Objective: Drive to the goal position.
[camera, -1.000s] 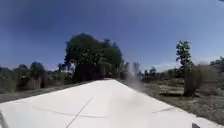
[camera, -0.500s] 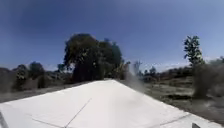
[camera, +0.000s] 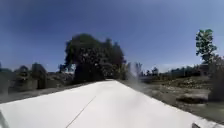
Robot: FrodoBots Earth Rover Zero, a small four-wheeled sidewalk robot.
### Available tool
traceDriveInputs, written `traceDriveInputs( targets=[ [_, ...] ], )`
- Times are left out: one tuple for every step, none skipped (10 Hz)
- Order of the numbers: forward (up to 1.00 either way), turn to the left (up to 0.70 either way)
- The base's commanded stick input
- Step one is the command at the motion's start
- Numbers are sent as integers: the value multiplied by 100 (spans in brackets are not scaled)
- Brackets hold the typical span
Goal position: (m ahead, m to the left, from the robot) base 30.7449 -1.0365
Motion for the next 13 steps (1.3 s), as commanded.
traceDriveInputs(
  targets=[
    [70, 0],
    [70, 0],
    [70, 0],
    [70, 0],
    [70, 0],
    [70, 0],
    [70, 0],
    [70, 0],
    [70, 0],
    [70, 0],
    [70, 0],
    [70, 0],
    [70, 0]
  ],
)
